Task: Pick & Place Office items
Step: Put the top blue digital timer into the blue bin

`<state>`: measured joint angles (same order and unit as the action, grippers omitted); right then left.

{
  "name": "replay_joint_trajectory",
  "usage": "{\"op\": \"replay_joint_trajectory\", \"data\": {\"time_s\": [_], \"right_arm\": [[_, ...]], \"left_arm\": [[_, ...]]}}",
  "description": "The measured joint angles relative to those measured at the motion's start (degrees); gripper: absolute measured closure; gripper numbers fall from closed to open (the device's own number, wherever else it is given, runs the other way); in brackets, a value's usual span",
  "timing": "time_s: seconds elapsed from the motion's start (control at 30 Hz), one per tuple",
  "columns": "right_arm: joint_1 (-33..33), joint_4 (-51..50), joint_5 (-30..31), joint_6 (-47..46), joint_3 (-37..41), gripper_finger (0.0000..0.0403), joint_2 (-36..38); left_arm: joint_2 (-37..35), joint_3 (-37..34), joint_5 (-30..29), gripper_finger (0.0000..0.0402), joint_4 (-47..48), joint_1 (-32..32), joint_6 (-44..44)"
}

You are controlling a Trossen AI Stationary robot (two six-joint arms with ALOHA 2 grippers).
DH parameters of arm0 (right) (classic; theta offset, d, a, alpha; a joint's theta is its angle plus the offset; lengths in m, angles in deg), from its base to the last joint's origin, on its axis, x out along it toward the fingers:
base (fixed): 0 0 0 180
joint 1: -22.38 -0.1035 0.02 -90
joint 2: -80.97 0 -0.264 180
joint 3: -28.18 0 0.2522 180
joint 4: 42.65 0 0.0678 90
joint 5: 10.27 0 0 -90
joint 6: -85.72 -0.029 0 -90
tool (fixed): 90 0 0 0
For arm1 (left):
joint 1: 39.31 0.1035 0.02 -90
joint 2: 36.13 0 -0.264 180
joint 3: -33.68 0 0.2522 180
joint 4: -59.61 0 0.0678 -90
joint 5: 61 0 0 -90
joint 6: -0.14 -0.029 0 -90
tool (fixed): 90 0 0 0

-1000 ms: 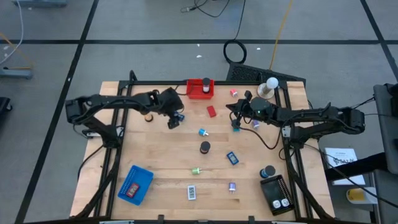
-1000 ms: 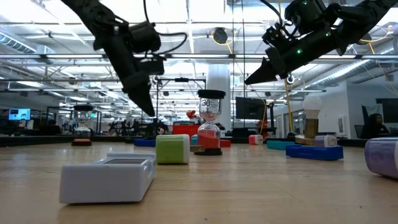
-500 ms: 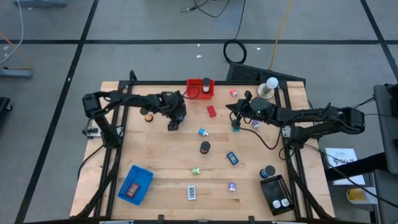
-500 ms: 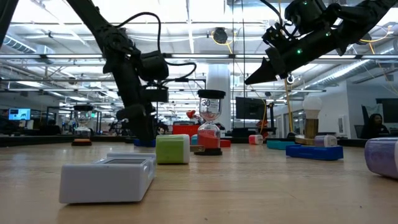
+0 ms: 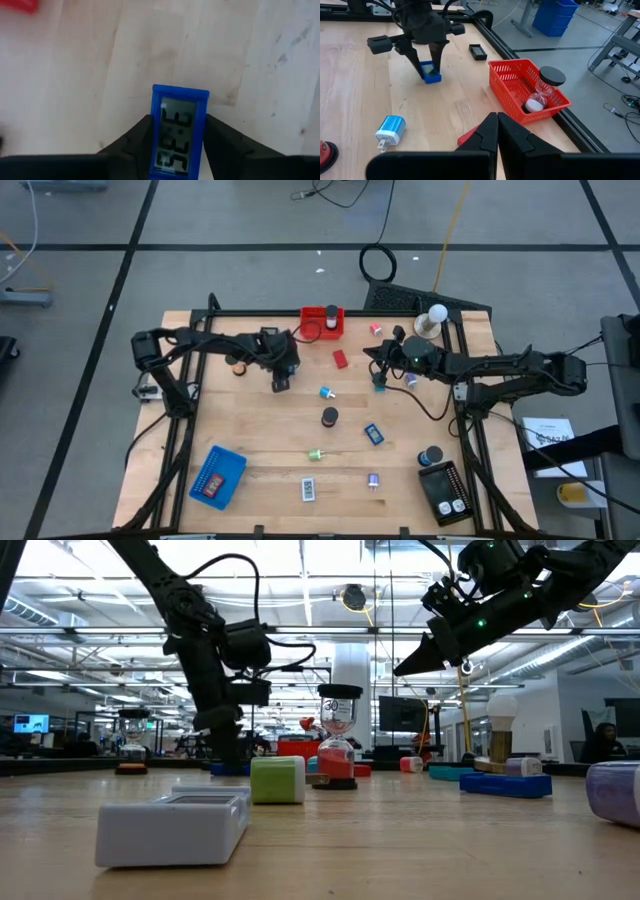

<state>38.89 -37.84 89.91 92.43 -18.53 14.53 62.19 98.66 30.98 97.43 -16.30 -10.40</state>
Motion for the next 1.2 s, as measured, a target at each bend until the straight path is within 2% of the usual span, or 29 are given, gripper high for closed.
{"op": "replay_joint_trajectory", "data": {"time_s": [0.17,0.27,0.37,0.53,0.8,1.07,1.2], "right_arm": [[0.0,0.0,-0.02,-0.01,0.0,0.0403,0.0],[0.0,-0.01,-0.02,0.0,-0.01,0.0403,0.0],[0.0,-0.05,-0.02,-0.01,-0.02,0.0403,0.0],[0.0,-0.41,-0.02,-0.01,-0.02,0.0403,0.0],[-0.02,-1.4,-0.02,-0.01,-0.02,0.0403,0.0],[-0.02,-1.75,-0.04,-0.03,-0.02,0.0403,0.0],[-0.02,-1.75,-0.04,-0.03,-0.02,0.0403,0.0]], "left_arm": [[-1.71,-0.12,3.34,0.0234,4.8,-2.37,14.47],[-3.84,-0.37,6.83,0.0239,8.55,-5.3,24.13],[-6.73,-0.39,7.14,0.0251,11.27,-9.51,31.87],[-11.14,-0.37,2.74,0.0249,12.51,-17.65,44.27],[-16.4,-0.31,-0.55,0.0253,14.39,-33.52,69.39],[-18.96,-0.26,-5.36,0.0254,15.9,-52.1,95.15],[-18.92,-0.26,-6.48,0.0255,16.13,-60.21,104.67]]}}
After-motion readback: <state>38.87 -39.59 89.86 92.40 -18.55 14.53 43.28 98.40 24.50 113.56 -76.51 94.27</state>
